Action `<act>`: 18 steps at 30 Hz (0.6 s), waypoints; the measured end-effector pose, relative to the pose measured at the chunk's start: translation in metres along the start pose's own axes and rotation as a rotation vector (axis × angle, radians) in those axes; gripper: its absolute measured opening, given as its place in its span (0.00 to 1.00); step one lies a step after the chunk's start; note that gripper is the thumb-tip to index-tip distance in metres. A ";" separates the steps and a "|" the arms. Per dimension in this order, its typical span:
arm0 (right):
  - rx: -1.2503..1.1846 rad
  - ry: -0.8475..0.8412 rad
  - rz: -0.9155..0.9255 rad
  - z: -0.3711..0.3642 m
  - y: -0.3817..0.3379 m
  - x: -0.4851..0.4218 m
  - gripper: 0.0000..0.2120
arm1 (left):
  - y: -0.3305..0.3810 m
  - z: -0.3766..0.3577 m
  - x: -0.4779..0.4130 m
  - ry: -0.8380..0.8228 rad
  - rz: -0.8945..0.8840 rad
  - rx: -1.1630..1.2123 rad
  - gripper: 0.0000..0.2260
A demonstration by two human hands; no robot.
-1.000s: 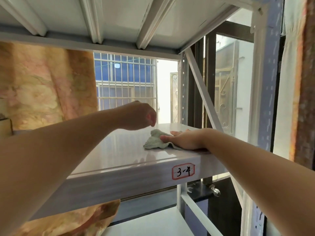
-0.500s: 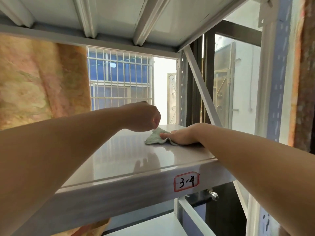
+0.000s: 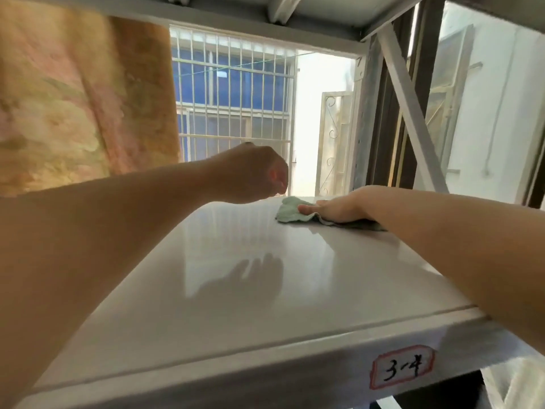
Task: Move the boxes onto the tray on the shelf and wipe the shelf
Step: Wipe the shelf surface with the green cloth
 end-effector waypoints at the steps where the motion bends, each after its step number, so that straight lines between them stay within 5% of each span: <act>1: 0.001 0.013 -0.002 0.002 -0.001 -0.009 0.41 | -0.005 -0.004 0.002 -0.016 0.019 0.004 0.08; 18: 0.027 0.053 0.085 0.023 -0.025 -0.084 0.42 | -0.023 -0.021 0.013 -0.181 0.038 -0.292 0.11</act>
Point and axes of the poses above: each hand's wrist, its own x-axis away from the middle knuckle, its own z-axis out of the back of the hand, y = z × x, the point moved 7 cm from there along -x, towards the middle knuckle, and after that the axes turned 7 degrees about -z, right-handed, at the moved point
